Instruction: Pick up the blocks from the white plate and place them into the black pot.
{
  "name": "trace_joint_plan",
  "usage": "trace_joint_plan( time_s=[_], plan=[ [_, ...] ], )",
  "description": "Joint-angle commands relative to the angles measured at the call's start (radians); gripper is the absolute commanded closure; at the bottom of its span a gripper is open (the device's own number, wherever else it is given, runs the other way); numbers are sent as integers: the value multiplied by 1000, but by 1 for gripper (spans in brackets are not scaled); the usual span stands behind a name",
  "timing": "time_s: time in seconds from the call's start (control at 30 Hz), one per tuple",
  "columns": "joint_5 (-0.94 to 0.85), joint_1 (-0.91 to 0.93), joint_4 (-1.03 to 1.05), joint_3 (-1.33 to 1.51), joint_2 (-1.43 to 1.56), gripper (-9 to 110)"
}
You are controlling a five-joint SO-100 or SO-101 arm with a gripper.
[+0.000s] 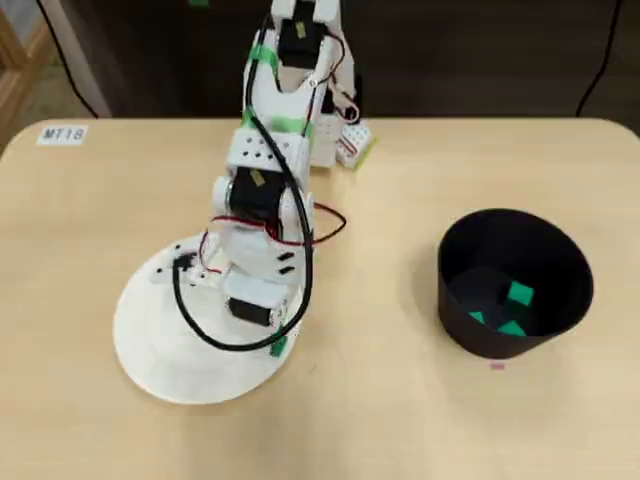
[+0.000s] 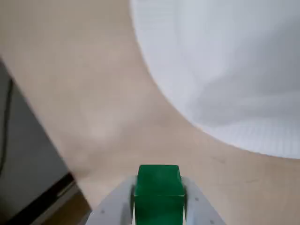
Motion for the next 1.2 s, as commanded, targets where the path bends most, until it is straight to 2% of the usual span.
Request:
trace_joint_plan(
  time_s=[0.0, 0.1, 0.3, 0.4, 0.53, 0.73, 0.97, 1.1, 1.17],
  plan=[
    [-35, -63, -66, -2, 153, 104],
    [-44, -164, -132, 72, 281, 104],
    [100, -430, -434, 545, 660, 104],
    [106, -557, -437, 621, 699, 104],
    [109, -689, -560, 758, 716, 104],
    [84, -769, -732, 899, 704, 104],
    [75, -796, -762, 908, 657, 104],
    [38, -807, -729, 910, 667, 79],
    [21, -811, -712, 910, 676, 74]
  ],
)
